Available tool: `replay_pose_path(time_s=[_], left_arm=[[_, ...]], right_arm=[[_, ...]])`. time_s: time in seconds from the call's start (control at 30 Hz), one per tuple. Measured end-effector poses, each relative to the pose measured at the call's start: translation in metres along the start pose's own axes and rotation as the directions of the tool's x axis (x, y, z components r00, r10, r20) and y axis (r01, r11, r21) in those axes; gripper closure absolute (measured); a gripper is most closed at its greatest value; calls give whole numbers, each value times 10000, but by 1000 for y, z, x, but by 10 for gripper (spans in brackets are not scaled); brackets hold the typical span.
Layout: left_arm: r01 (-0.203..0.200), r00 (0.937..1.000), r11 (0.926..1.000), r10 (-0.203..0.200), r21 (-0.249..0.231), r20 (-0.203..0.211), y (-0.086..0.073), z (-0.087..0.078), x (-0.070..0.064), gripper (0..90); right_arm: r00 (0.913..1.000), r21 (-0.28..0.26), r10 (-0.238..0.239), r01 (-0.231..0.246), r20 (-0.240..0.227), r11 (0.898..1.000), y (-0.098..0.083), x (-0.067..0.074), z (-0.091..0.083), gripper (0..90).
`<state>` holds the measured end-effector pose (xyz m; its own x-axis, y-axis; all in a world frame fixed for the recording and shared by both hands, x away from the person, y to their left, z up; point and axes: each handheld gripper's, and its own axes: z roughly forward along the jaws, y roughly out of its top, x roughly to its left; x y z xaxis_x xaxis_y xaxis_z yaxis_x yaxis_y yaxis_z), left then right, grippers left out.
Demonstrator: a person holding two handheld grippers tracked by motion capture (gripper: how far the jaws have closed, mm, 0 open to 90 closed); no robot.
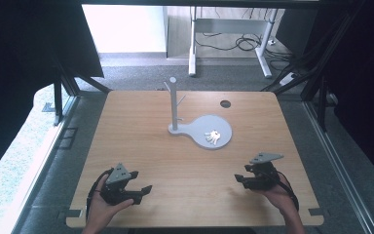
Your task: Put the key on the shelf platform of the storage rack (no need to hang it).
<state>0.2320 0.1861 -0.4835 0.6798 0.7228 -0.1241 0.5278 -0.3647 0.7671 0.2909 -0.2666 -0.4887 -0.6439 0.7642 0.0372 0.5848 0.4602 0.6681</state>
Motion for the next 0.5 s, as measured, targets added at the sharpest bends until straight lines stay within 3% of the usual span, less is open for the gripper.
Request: replay_pose_path(time_s=[0.27,0.5], left_arm=[[-64,10000,10000,64,60,17,0,3,-2,267],[-149,9999,9998,148,98,71,0,5,-4,267]], right_arm=[[9989,384,420,-428,198,9983,-28,-10,2,425],[9990,236,396,-401,227,9989,-30,-9,3,425]])
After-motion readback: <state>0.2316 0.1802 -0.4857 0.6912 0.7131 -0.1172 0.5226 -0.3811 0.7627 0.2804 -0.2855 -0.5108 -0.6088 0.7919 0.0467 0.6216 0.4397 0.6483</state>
